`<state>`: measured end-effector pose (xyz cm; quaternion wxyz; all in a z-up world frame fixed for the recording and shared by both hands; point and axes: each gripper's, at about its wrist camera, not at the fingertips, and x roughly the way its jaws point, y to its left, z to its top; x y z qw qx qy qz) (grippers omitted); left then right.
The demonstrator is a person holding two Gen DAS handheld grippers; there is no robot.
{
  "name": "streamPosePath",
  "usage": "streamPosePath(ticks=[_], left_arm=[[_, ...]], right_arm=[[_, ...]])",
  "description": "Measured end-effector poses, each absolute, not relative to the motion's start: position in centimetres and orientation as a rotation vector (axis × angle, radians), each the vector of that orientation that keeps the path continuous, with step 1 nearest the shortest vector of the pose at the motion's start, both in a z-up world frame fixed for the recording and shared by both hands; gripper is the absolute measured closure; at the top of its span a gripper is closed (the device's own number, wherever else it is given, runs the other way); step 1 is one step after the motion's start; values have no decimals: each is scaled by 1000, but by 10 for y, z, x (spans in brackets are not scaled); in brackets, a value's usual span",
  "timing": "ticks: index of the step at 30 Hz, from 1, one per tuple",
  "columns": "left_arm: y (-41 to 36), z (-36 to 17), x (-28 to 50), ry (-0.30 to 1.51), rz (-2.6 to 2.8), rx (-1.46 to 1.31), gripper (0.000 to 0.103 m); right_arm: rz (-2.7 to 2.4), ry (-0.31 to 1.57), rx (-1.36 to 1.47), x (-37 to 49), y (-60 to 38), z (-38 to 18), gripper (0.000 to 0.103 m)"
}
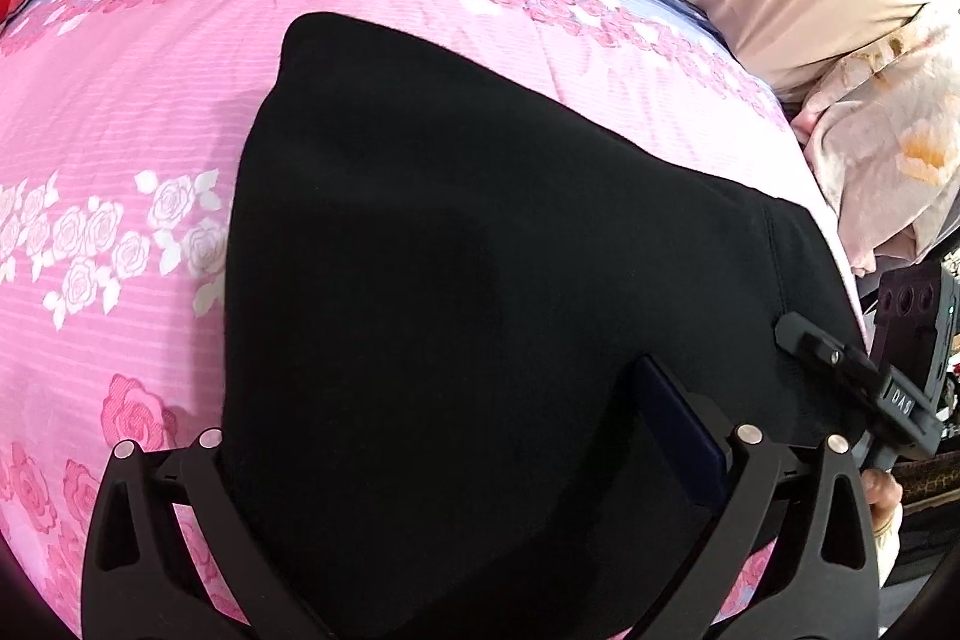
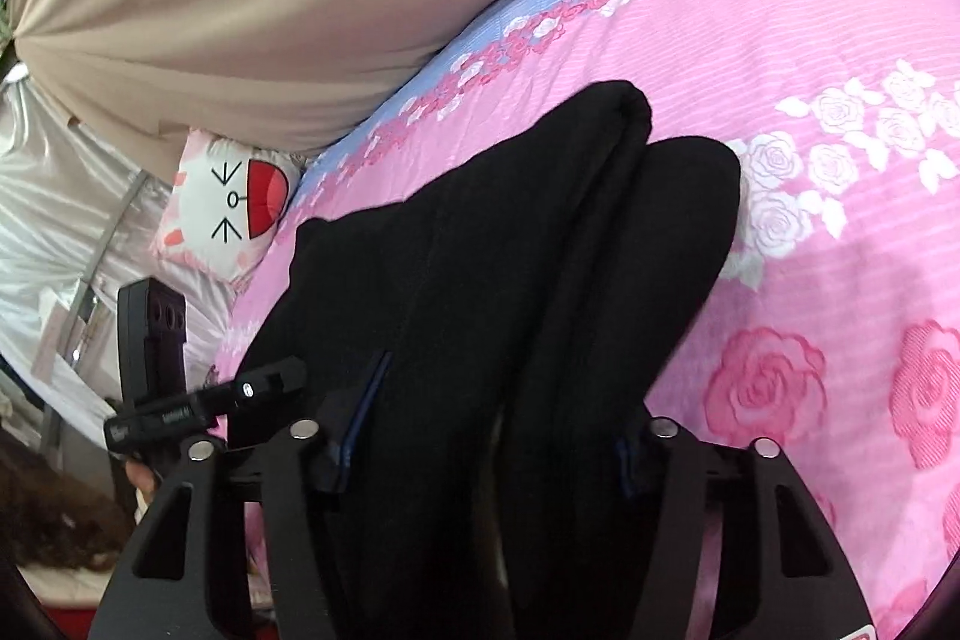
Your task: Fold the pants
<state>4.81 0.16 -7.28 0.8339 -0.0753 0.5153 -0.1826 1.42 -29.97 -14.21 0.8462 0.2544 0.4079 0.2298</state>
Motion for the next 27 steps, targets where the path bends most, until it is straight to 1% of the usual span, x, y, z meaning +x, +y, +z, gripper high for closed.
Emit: streamPosePath(ticks=[5, 7, 9, 11, 12, 14, 16, 17, 18, 19, 21, 23, 24, 25, 26, 27], left_arm=[[-1, -74, 49, 1084, -371, -152, 5], [-1, -74, 49, 1085, -366, -151, 5], [-1, -74, 49, 1082, -362, -154, 5], [-2, -74, 48, 1076, -359, -153, 5], [0, -74, 47, 1070, -355, -159, 5], [-1, -75, 47, 1065, -352, -156, 5], [-2, -75, 46, 1061, -348, -158, 5], [-2, -76, 46, 1060, -347, -160, 5], [-2, -76, 46, 1059, -347, -161, 5], [-2, -75, 46, 1059, -350, -163, 5], [2, -73, 44, 1048, -374, -191, 21], [11, -67, 38, 1035, -395, -227, 47], [16, -63, 36, 1029, -402, -245, 52], [21, -61, 35, 1028, -413, -266, 60], [28, -59, 34, 1031, -434, -299, 65], [33, -58, 32, 1032, -449, -323, 68]], right_arm=[[487, 863, 540, 15, -300, -142, 45], [493, 862, 542, 15, -299, -142, 42], [500, 852, 523, 13, -295, -141, 32], [500, 839, 500, 9, -290, -139, 24], [491, 831, 484, 8, -285, -138, 21], [479, 826, 485, 8, -286, -138, 20], [462, 819, 520, 8, -290, -138, 23], [437, 823, 526, 7, -291, -139, 32], [402, 830, 539, 7, -294, -141, 46], [401, 833, 567, 7, -300, -144, 48], [412, 831, 608, 4, -305, -146, 54], [410, 826, 637, -1, -305, -146, 56], [411, 820, 644, -4, -306, -145, 57], [419, 814, 654, -8, -306, -143, 58], [427, 811, 668, -11, -306, -142, 59], [445, 807, 689, -16, -306, -140, 60]])
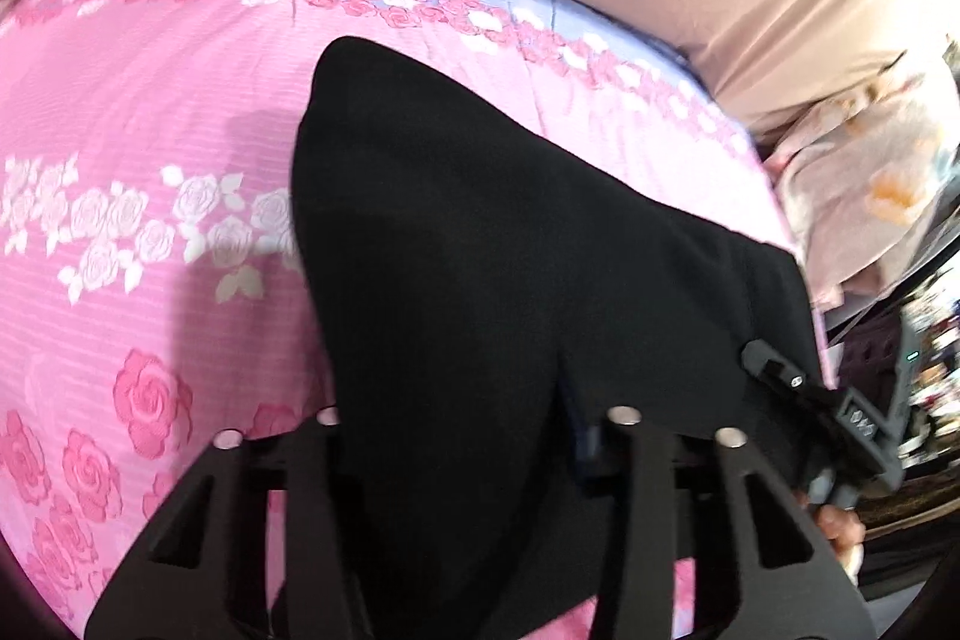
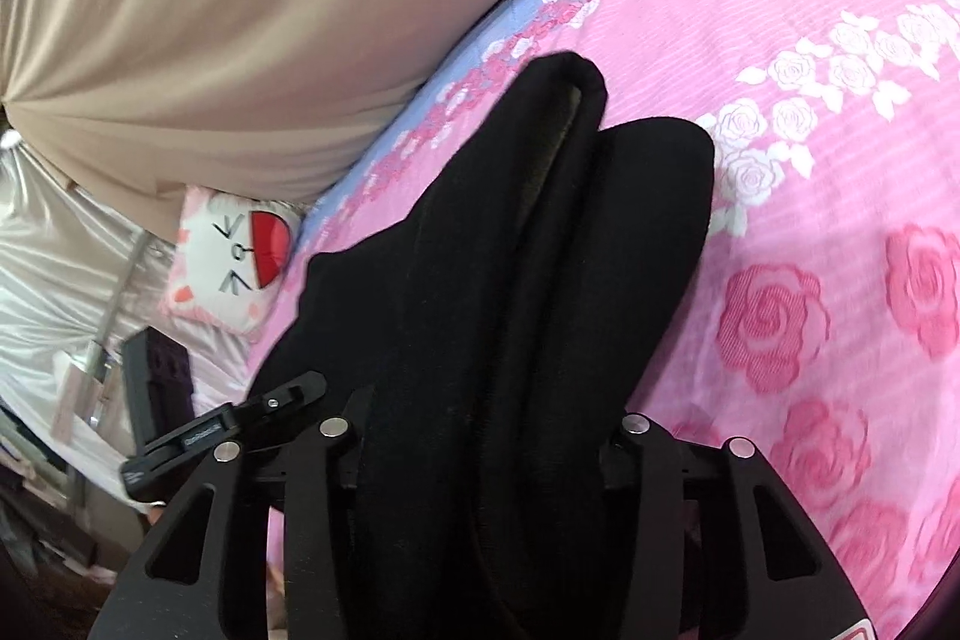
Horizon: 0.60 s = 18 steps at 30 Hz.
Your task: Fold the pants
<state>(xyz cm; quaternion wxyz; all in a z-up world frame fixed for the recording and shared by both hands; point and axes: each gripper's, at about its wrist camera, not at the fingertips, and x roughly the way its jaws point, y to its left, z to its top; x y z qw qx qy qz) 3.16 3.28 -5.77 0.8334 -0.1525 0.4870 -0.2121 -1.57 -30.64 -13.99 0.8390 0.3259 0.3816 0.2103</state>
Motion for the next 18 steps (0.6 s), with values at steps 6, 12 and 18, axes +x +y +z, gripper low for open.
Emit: streamPosePath(ticks=[6, 12, 18], left_arm=[[47, -41, 2, 1030, -538, -337, 83], [51, -36, -42, 1042, -596, -290, 83], [56, -6, -80, 928, -654, -264, 83]], right_arm=[[483, 824, 688, -45, -301, -125, 60], [510, 859, 680, -87, -298, -122, 60], [577, 784, 616, -129, -287, -91, 60]])
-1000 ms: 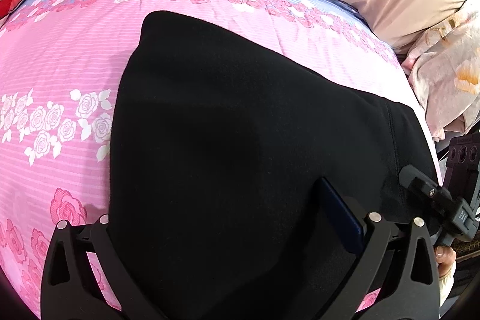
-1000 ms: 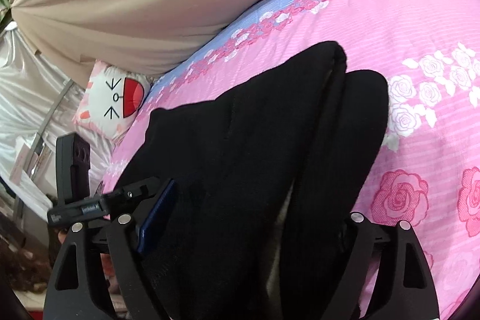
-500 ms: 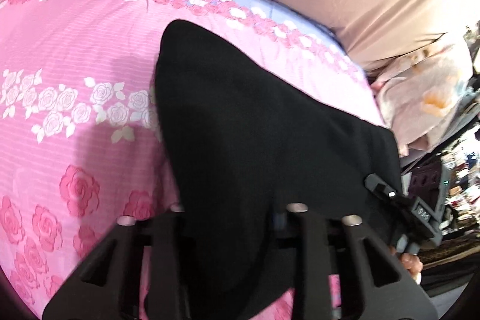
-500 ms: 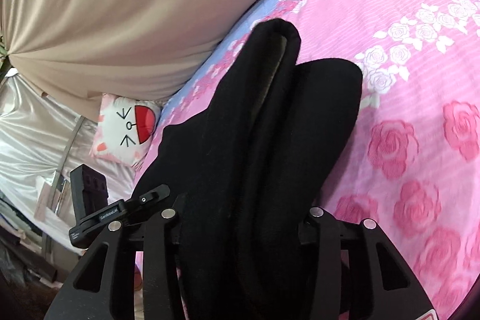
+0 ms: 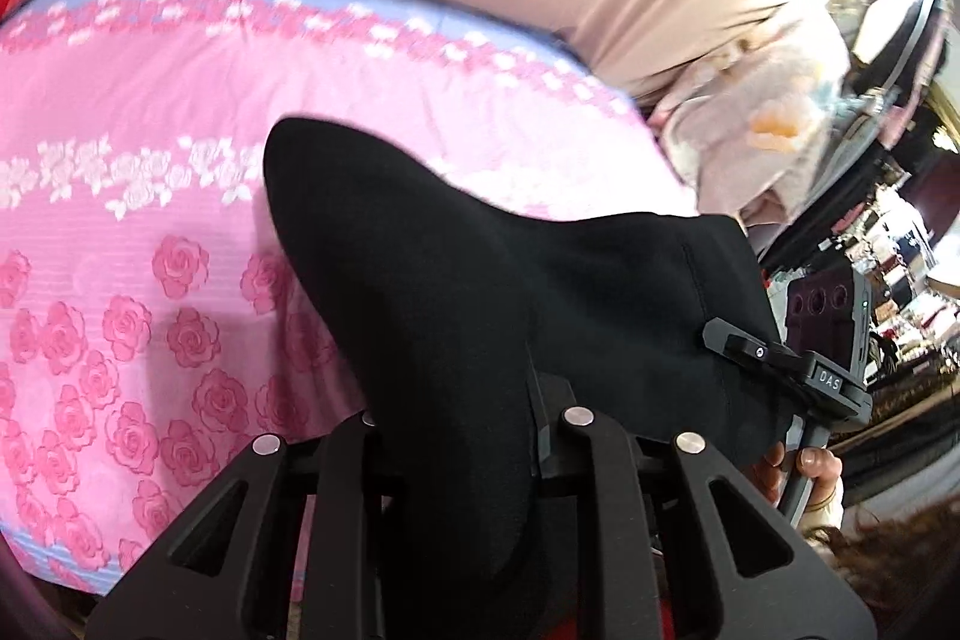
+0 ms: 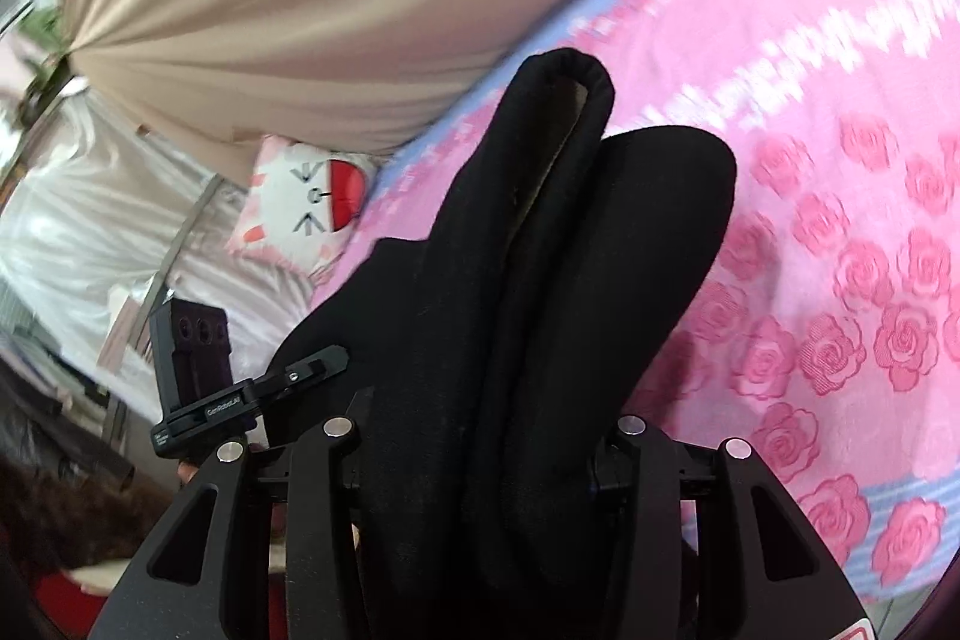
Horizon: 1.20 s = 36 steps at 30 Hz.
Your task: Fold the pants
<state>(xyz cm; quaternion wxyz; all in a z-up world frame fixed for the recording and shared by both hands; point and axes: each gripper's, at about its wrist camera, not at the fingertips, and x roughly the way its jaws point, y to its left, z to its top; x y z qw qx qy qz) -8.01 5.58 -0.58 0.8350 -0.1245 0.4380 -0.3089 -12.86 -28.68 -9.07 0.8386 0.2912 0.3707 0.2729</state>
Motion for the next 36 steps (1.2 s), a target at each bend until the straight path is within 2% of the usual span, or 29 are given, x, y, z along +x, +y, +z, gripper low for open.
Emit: streamPosePath(ticks=[12, 24, 31, 36], left_arm=[[59, 97, -112, 517, -680, -149, 83], [42, 202, -79, 88, -572, -31, 82], [31, 236, -43, -35, -504, -28, 82], [23, 244, -13, -55, -464, -29, 82]], right_arm=[[657, 473, 466, -150, -279, 12, 60], [685, 119, 279, -107, -274, 136, 60], [695, 14, 253, -67, -278, 182, 60], [697, 16, 277, -30, -285, 192, 60]])
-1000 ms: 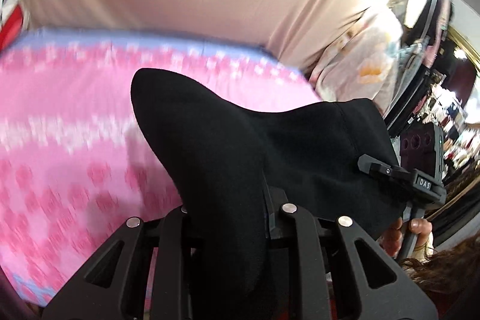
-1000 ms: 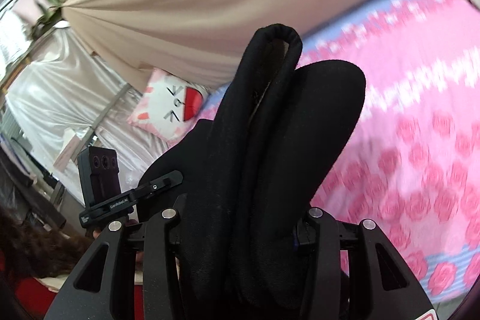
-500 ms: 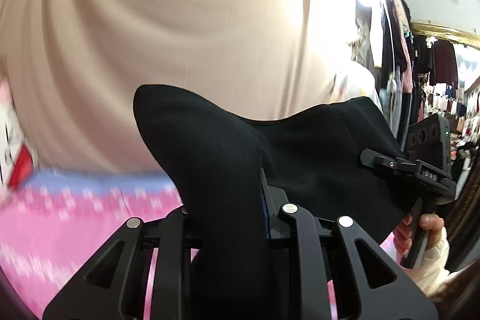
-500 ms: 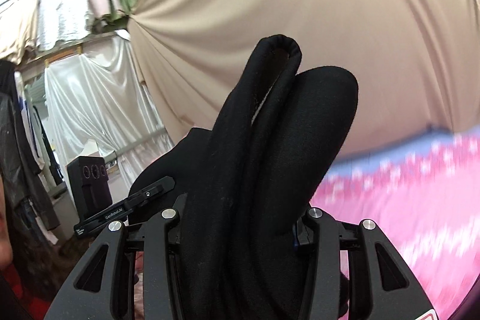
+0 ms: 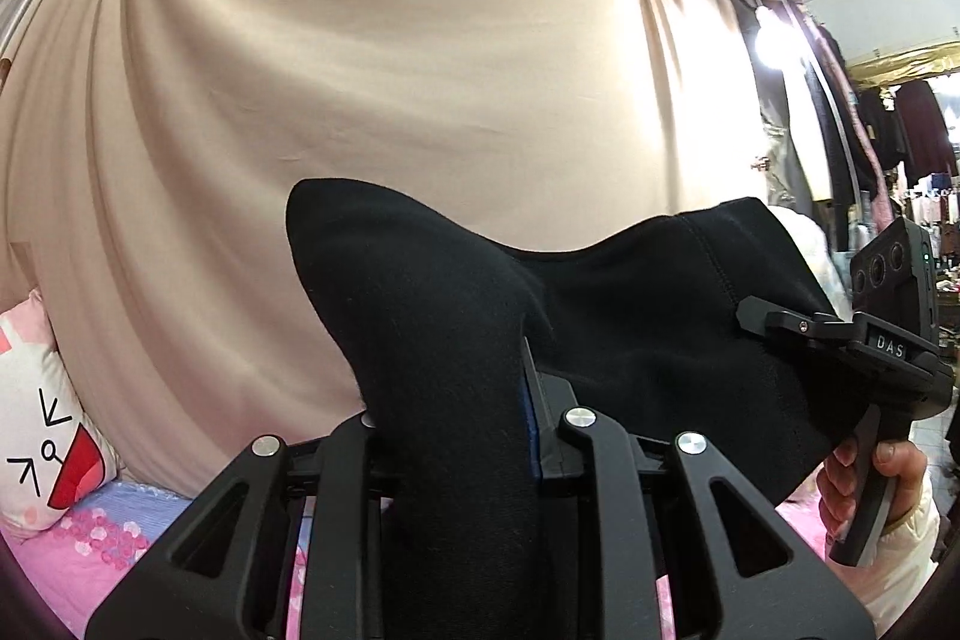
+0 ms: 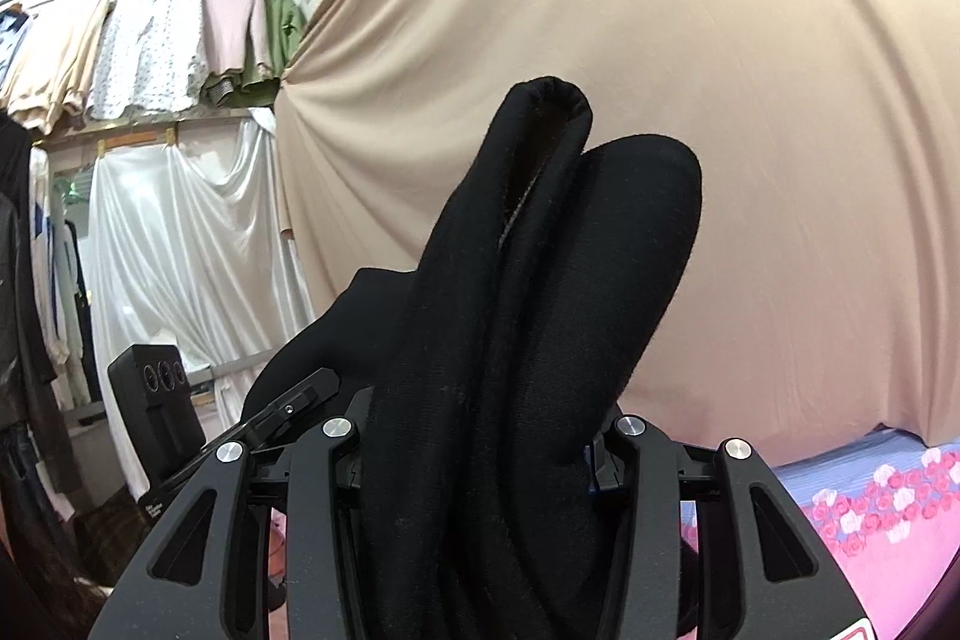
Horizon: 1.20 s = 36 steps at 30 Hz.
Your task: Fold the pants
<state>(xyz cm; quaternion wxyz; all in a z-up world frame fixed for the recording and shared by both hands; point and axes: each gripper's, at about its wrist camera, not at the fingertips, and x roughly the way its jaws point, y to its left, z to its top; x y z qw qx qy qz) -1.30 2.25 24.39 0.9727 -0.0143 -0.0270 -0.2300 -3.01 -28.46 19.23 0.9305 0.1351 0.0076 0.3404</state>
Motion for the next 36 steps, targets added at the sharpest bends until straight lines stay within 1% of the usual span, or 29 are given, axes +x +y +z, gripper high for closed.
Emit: streamPosePath(ticks=[6, 9, 12, 15, 19, 24, 28, 30, 31, 32, 33, 34, 35, 36], left_arm=[[16, 228, 45, 20, -415, -45, 82], [12, 208, 79, 90, -393, -61, 82], [6, 181, 115, 155, -366, -74, 82], [-1, 146, 149, 221, -337, -63, 81], [-7, 89, 194, 361, -311, -61, 81], [-5, 22, 235, 548, -313, -76, 81], [6, -20, 251, 652, -291, -97, 81], [10, -35, 252, 674, -279, -111, 75], [16, -41, 251, 688, -284, -119, 63], [20, -44, 250, 706, -275, -120, 51], [26, -44, 246, 713, -260, -120, 45], [32, -39, 245, 713, -244, -117, 36], [41, -33, 239, 706, -209, -104, 34], [53, -22, 228, 691, -163, -89, 34]], right_arm=[[687, 89, 341, 29, -291, 175, 60], [677, 135, 370, 63, -294, 154, 60], [660, 208, 423, 104, -299, 120, 60], [643, 277, 478, 137, -302, 87, 60], [597, 410, 560, 184, -311, 21, 60], [545, 543, 624, 211, -320, -46, 60], [495, 632, 663, 227, -326, -90, 61], [461, 674, 689, 231, -332, -109, 61], [454, 685, 711, 234, -336, -113, 60], [444, 706, 736, 234, -341, -118, 55], [424, 723, 754, 233, -345, -121, 54], [388, 718, 765, 225, -354, -119, 54], [363, 704, 762, 221, -360, -115, 54], [282, 642, 743, 202, -370, -100, 53]])
